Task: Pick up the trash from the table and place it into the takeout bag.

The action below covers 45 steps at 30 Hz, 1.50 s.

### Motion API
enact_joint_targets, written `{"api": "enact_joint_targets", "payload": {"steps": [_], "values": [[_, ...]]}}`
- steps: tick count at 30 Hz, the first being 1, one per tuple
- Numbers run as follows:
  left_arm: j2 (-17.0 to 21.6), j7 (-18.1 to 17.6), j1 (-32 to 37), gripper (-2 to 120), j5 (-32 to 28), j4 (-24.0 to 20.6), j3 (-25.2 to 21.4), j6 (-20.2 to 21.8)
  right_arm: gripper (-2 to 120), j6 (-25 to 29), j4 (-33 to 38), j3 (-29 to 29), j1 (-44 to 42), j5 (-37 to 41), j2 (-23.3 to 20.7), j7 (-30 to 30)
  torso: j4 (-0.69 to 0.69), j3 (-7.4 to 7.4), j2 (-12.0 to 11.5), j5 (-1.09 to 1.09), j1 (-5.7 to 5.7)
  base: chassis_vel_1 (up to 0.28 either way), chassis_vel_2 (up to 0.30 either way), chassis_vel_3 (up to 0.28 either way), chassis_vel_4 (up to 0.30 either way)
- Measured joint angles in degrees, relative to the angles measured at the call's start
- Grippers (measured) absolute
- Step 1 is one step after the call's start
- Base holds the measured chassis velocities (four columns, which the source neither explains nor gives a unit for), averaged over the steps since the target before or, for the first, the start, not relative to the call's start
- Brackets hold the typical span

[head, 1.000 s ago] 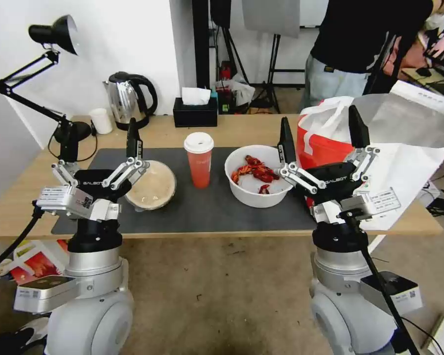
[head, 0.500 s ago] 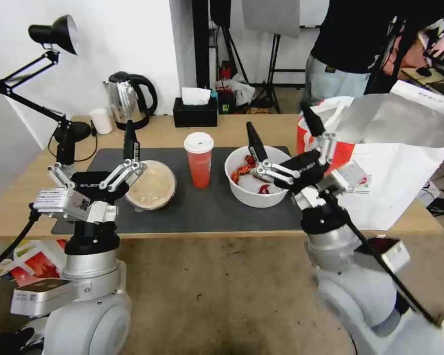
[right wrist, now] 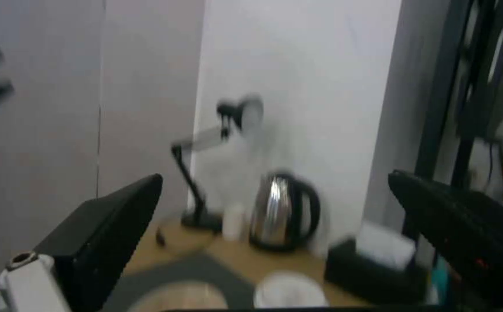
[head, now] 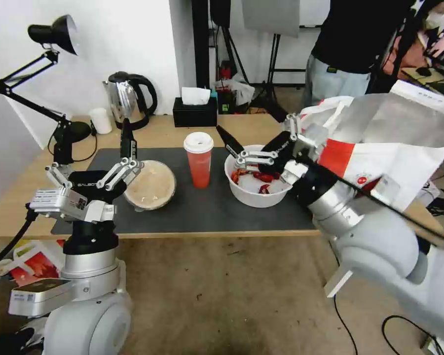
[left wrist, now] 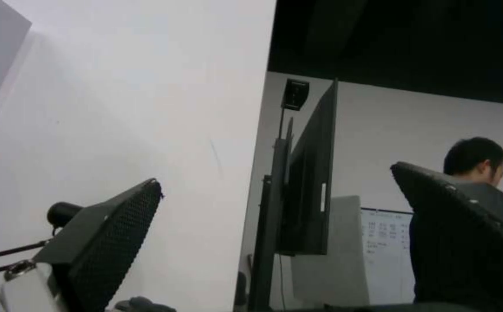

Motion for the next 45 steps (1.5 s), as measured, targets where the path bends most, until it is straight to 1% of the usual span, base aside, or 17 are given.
{"api": "enact_joint_targets", "payload": {"steps": [3, 4, 8, 9, 10, 11, 13, 15, 17, 20, 22, 23, 24, 27, 28, 30, 45], "values": [[0.4, 0.0, -0.4, 100, -0.2, 0.2, 0.4, 0.0, 100, -5.2, -0.2, -1.6, 2.9, 4.0, -3.2, -0.9, 0.0, -0.01, 0.0, 0.01, 0.0, 0.0, 0.0, 0.0, 0.0], [0.4, 0.0, -0.4, 100, -0.2, 0.2, 0.4, 0.0, 100, -5.2, -0.2, -1.6, 2.9, 4.0, -3.2, -0.9, 0.0, -0.01, 0.0, 0.01, 0.0, 0.0, 0.0, 0.0, 0.0], [1.3, 0.0, -1.8, 100, -1.0, 1.1, 1.2, 0.4, 100, -11.5, 0.2, -1.8, 3.6, 4.7, -6.3, -0.9, -0.02, 0.0, 0.0, -0.01, -0.01, 0.0, 0.0, 0.0, 0.0], [1.3, 0.0, -1.8, 100, -1.0, 1.1, 1.2, 0.4, 100, -11.5, 0.2, -1.8, 3.6, 4.7, -6.3, -0.9, -0.02, 0.0, 0.0, -0.01, -0.01, 0.0, 0.0, 0.0, 0.0], [2.1, 0.0, -2.9, 100, -1.9, 1.8, 1.9, 0.7, 100, -14.9, 0.3, -1.3, 3.6, 4.9, -8.2, -0.8, -0.02, -0.01, 0.0, 0.01, -0.01, 0.0, 0.0, 0.0, 0.0], [2.5, 0.0, -3.6, 100, -2.3, 2.1, 2.3, 0.8, 100, -16.0, 0.2, -0.8, 3.6, 5.0, -9.2, -0.8, -0.01, -0.01, 0.0, 0.0, -0.01, 0.0, 0.0, 0.0, 0.0], [2.7, 0.0, -3.8, 100, -2.5, 2.3, 2.4, 0.8, 100, -16.2, 0.2, -0.7, 3.6, 5.0, -9.5, -0.8, -0.02, 0.0, 0.0, -0.01, -0.01, 0.0, 0.0, 0.0, 0.0], [3.7, 0.0, -5.4, 100, -3.9, 2.9, 2.9, 1.1, 100, -17.6, -0.3, 0.0, 3.9, 5.4, -12.0, -1.4, -0.02, 0.0, 0.0, 0.0, -0.01, 0.0, 0.0, 0.0, 0.0], [3.9, -0.1, -5.7, 100, -4.2, 3.0, 2.9, 1.2, 100, -18.5, -0.6, 0.1, 4.8, 6.4, -12.8, -2.2, -0.02, 0.0, 0.0, 0.0, -0.01, 0.0, 0.0, 0.0, 0.0], [4.2, -0.1, -6.0, 100, -4.7, 3.0, 2.9, 1.3, 100, -20.9, -1.4, -0.4, 7.0, 9.2, -13.8, -3.7, 0.0, -0.01, 0.0, -0.01, -0.01, 0.0, 0.0, 0.0, 0.0], [4.3, -0.2, -6.1, 100, -4.9, 3.0, 2.9, 1.3, 100, -24.1, -2.3, -2.4, 9.6, 11.0, -14.4, -5.5, -0.01, -0.01, 0.0, -0.01, -0.01, 0.0, 0.0, 0.0, 0.0], [4.3, -0.2, -6.1, 100, -4.9, 2.9, 2.9, 1.3, 100, -25.9, -2.8, -4.2, 11.5, 11.7, -14.5, -6.2, -0.01, 0.0, 0.0, 0.0, -0.01, 0.0, 0.0, 0.0, 0.0], [4.3, -0.2, -6.1, 100, -4.9, 2.9, 2.9, 1.3, 100, -25.9, -2.8, -4.2, 11.5, 11.7, -14.5, -6.2, -0.01, 0.0, 0.0, 0.0, -0.01, 0.0, 0.0, 0.0, 0.0], [4.3, -0.2, -6.1, 100, -4.9, 2.7, 2.9, 1.4, 100, -29.1, -4.4, -9.5, 18.4, 14.6, -13.3, -6.8, -0.01, 0.0, 0.0, 0.0, 0.0, 0.0, 0.0, 0.0, 0.0], [4.3, -0.2, -6.1, 100, -4.9, 2.7, 2.9, 1.4, 100, -29.1, -4.4, -9.5, 18.4, 14.6, -13.3, -6.8, -0.01, 0.0, 0.0, 0.0, 0.0, 0.0, 0.0, 0.0, 0.0], [4.2, -0.2, -5.9, 100, -5.0, 2.5, 2.8, 1.4, 100, -31.3, -5.5, -12.6, 23.4, 17.7, -11.7, -7.2, -0.01, 0.0, 0.0, -0.01, -0.01, 0.0, 0.0, 0.0, 0.0], [3.9, -0.3, -5.2, 100, -5.0, 2.1, 2.2, 1.5, 100, -33.1, -8.5, -24.0, 37.8, 21.6, -7.9, -9.5, -0.01, -0.01, 0.0, -0.01, -0.01, 0.0, 0.0, 0.0, 0.0]]}}
